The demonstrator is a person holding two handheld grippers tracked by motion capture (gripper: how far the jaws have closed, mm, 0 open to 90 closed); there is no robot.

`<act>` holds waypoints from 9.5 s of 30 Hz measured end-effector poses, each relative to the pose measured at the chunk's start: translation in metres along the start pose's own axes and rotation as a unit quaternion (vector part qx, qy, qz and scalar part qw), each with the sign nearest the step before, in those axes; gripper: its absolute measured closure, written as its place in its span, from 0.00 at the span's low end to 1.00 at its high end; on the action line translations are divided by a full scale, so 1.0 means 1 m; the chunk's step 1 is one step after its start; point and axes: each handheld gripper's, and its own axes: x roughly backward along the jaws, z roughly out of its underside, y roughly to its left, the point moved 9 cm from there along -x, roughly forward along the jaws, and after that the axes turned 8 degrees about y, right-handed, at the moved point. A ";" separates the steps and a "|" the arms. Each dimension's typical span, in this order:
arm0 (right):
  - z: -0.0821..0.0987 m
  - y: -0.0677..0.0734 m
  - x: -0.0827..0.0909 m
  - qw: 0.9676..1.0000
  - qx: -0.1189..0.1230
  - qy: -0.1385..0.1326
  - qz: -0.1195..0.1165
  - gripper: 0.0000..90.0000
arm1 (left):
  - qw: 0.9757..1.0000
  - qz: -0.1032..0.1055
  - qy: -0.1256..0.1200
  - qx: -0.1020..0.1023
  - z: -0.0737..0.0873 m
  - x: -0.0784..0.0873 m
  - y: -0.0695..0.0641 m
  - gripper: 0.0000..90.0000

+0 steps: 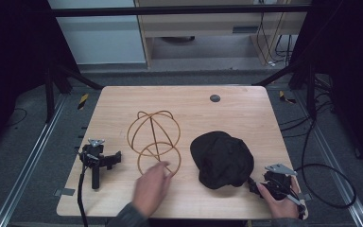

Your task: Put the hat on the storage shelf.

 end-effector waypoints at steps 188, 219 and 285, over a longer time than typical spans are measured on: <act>-0.296 0.168 0.207 0.953 0.133 -0.123 -0.244 0.96 | 1.000 -0.004 -0.001 0.008 0.009 0.006 -0.011 0.00; -0.291 0.225 0.197 0.938 0.173 -0.103 -0.282 0.96 | 1.000 -0.004 -0.003 0.010 0.008 0.006 -0.012 0.00; -0.241 0.234 0.149 0.938 0.182 -0.046 -0.292 0.95 | 1.000 -0.004 -0.004 0.010 0.008 0.006 -0.012 0.00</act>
